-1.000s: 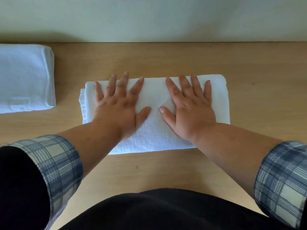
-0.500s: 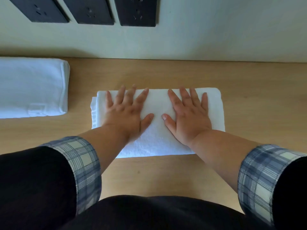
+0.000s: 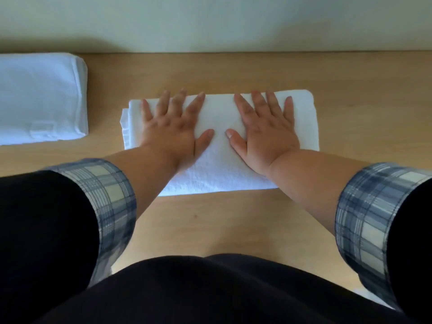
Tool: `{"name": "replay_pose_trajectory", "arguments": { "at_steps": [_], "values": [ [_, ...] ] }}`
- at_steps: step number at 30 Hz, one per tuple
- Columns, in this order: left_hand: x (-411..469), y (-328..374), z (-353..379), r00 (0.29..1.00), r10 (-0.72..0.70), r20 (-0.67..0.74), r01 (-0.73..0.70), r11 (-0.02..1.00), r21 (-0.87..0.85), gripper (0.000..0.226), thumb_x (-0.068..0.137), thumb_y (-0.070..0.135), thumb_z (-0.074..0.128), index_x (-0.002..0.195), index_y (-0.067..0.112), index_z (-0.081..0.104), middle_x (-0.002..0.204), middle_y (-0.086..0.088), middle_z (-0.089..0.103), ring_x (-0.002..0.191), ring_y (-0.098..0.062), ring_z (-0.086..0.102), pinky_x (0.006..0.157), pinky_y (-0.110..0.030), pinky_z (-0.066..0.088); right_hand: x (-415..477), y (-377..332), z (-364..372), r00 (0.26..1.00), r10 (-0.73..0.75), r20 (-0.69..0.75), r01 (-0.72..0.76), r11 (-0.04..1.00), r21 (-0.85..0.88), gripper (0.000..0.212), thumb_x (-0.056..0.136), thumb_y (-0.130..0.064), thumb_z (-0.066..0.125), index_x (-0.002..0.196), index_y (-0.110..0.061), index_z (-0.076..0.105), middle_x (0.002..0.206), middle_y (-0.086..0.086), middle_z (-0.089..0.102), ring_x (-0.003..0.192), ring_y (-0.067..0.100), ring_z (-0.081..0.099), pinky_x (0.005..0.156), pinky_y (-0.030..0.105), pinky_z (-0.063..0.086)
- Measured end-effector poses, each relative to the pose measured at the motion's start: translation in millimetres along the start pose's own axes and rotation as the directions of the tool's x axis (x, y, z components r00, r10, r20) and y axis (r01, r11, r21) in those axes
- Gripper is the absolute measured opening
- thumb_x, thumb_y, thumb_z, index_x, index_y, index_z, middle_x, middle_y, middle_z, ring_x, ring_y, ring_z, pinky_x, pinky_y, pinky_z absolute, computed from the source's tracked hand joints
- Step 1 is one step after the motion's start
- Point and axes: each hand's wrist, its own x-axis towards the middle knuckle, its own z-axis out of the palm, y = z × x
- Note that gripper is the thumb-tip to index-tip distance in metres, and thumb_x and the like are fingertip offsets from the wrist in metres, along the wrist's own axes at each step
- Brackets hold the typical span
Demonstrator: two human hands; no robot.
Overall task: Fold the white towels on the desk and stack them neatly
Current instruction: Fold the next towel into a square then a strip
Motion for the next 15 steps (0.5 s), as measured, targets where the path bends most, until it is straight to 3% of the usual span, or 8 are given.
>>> {"name": "replay_pose_trajectory", "arguments": {
  "at_steps": [6, 10, 13, 15],
  "values": [
    [-2.2, 0.1, -0.1, 1.000, -0.014, 0.028, 0.012, 0.998, 0.056, 0.078, 0.084, 0.077, -0.002, 0.150, 0.039, -0.017, 0.165, -0.003, 0.002, 0.151, -0.032, 0.002, 0.116, -0.065, 0.002, -2.3, -1.7, 3.6, 1.000, -0.006, -0.008, 0.006, 1.000, -0.002, 0.077, 0.091, -0.073, 0.007, 0.157, -0.033, 0.005, 0.165, 0.006, 0.014, 0.152, 0.031, 0.003, 0.119, 0.058, -0.006],
    [-0.3, 5.3, -16.4, 0.988, -0.055, 0.142, 0.042, 0.994, 0.096, 0.081, 0.080, 0.079, -0.006, 0.149, 0.040, -0.023, 0.165, -0.002, -0.010, 0.151, -0.029, -0.008, 0.115, -0.067, 0.000, -0.9, -0.1, -1.1, 0.999, -0.023, 0.031, 0.023, 1.000, 0.012, 0.078, 0.090, -0.073, 0.003, 0.157, -0.033, 0.001, 0.166, 0.008, 0.009, 0.152, 0.033, -0.001, 0.118, 0.059, -0.007],
    [-20.1, 23.2, -20.6, 0.956, -0.279, 0.094, 0.259, 0.949, 0.181, 0.080, 0.081, 0.080, -0.007, 0.148, 0.041, -0.024, 0.163, -0.003, -0.019, 0.150, -0.031, -0.014, 0.111, -0.070, 0.001, -4.8, 2.4, -3.7, 0.998, -0.029, 0.060, 0.028, 0.999, 0.020, 0.080, 0.089, -0.073, 0.002, 0.157, -0.032, -0.002, 0.167, 0.009, 0.004, 0.152, 0.035, -0.005, 0.117, 0.061, -0.009],
    [-37.7, 34.2, -21.0, 0.888, -0.453, 0.081, 0.448, 0.891, 0.068, 0.077, 0.085, 0.079, 0.002, 0.151, 0.043, -0.016, 0.163, -0.003, -0.018, 0.150, -0.031, -0.011, 0.112, -0.070, 0.006, -5.7, 2.2, -8.0, 0.997, -0.036, 0.071, 0.035, 0.999, 0.016, 0.080, 0.089, -0.073, 0.002, 0.157, -0.032, -0.004, 0.167, 0.009, 0.000, 0.152, 0.035, -0.007, 0.116, 0.061, -0.010]
  ]
}}
